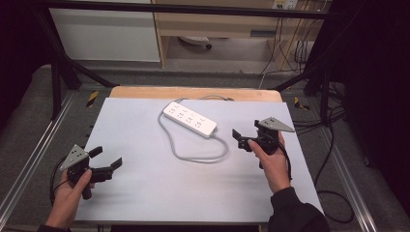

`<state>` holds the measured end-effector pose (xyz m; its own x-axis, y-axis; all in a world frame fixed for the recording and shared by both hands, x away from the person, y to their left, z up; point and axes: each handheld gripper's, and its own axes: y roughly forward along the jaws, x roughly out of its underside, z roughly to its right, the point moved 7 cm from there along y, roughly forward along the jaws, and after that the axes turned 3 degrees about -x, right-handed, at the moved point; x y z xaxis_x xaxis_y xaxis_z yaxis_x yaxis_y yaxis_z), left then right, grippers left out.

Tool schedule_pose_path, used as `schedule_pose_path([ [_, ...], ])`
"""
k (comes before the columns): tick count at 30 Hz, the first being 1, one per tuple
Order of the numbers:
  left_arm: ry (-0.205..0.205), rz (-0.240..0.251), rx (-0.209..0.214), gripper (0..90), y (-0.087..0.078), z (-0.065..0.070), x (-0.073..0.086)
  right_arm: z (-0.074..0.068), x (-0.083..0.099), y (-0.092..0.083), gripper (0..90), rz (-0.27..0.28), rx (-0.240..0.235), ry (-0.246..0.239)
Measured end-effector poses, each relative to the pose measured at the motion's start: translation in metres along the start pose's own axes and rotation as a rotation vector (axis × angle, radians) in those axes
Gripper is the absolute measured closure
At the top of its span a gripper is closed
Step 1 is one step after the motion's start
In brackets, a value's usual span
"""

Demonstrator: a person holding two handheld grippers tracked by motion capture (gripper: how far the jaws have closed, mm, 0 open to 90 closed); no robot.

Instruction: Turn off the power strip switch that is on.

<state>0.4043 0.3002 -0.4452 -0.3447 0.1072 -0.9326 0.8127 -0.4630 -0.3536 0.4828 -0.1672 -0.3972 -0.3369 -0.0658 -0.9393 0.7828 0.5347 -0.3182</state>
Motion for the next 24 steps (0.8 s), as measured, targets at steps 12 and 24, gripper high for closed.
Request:
schedule_pose_path([
  [12,0.001,-0.001,-0.002,5.8,0.000,0.000,0.000,0.001,-0.003,0.007,3.6,0.013,0.001,0.016],
  [24,0.001,0.004,-0.001,5.8,-0.001,0.000,0.000,0.000,-0.002,0.013,4.4,0.012,0.001,0.015],
])
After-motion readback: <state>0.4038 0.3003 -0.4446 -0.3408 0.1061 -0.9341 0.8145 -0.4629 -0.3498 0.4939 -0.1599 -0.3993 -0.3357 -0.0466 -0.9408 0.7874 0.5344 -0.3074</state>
